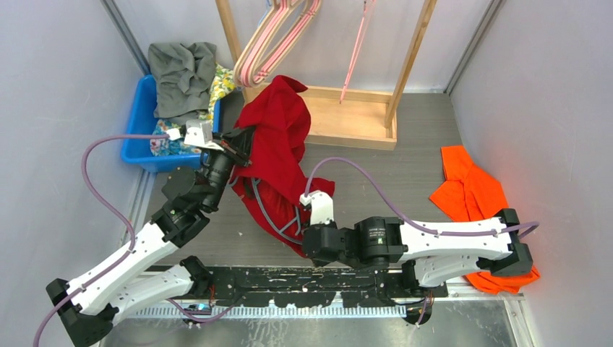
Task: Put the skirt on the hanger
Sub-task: Hang the skirt on the hanger.
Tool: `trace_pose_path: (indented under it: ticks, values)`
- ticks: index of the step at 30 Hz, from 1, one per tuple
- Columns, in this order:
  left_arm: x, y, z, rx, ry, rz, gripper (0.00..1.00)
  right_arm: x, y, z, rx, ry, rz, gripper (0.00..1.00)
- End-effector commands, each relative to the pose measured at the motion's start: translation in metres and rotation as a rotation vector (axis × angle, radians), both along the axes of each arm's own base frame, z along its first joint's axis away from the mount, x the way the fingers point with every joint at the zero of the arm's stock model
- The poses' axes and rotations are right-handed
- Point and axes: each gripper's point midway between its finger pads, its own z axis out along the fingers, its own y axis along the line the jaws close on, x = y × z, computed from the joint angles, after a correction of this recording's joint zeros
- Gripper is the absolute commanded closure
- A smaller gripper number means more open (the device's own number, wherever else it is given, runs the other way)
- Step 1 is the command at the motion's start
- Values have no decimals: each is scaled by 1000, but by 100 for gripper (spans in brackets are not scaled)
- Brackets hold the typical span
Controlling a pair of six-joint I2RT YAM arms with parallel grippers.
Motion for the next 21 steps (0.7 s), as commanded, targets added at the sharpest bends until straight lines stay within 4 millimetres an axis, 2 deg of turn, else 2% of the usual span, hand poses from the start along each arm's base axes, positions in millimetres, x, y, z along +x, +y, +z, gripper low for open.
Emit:
trace_pose_path:
  ticks: [1, 8, 13, 15, 17, 21]
  values:
    - [-13, 19, 69, -192, -185, 34, 100, -14, 16, 31, 99, 41, 43, 99]
    - [-15, 9, 76, -149, -234, 22, 100, -32, 22, 41, 116, 129, 112, 99]
    - [-18, -5, 72, -83, -253, 4, 100, -34, 13, 45, 93, 195, 128, 99]
    - [-20, -10, 71, -76, -256, -11, 100, -22, -2, 56, 91, 176, 89, 99]
    - [-22, -13, 72, -87, -256, -28, 100, -10, -18, 77, 120, 151, 53, 99]
    - [-19, -21, 74, -143, -232, -40, 100, 24, -67, 124, 136, 8, -88, 99]
